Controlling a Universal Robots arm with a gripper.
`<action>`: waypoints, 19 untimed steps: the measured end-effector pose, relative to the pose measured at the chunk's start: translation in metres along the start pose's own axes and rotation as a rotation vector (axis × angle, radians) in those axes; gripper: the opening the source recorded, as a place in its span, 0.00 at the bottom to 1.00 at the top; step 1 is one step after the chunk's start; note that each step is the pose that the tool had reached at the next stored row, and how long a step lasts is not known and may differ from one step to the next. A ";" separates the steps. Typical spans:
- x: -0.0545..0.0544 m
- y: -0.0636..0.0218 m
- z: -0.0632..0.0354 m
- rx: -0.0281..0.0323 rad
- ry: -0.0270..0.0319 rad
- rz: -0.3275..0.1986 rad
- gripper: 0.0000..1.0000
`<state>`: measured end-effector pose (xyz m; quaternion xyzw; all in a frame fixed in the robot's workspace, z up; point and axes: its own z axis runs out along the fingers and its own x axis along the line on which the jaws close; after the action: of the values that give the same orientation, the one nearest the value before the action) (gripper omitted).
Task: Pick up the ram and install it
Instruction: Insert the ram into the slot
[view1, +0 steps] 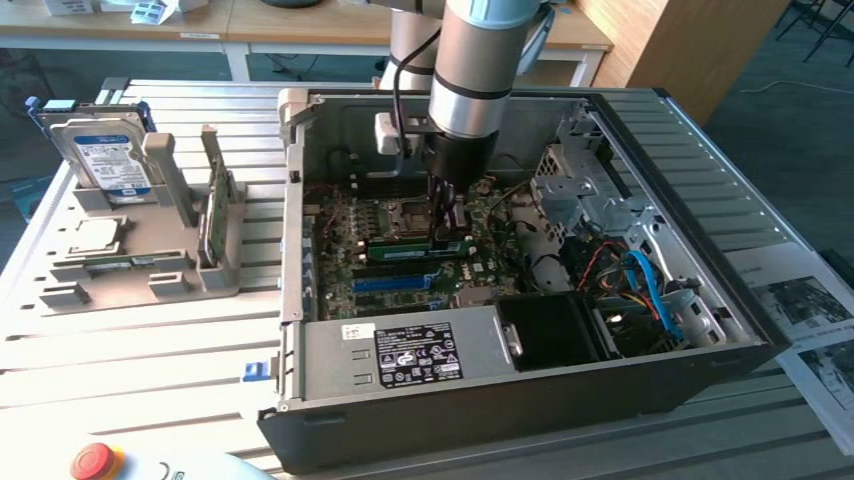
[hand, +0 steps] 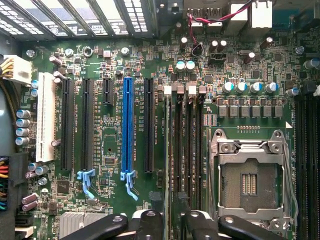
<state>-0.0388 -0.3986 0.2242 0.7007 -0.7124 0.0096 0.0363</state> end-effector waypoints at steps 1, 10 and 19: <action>0.000 0.0000 0.0000 0.0000 0.0000 0.000 0.25; 0.000 0.0001 -0.0015 -0.0001 0.0002 0.000 0.25; 0.002 0.0011 -0.0287 -0.0001 0.0023 0.000 0.25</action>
<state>-0.0388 -0.3986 0.2530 0.7007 -0.7124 0.0104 0.0371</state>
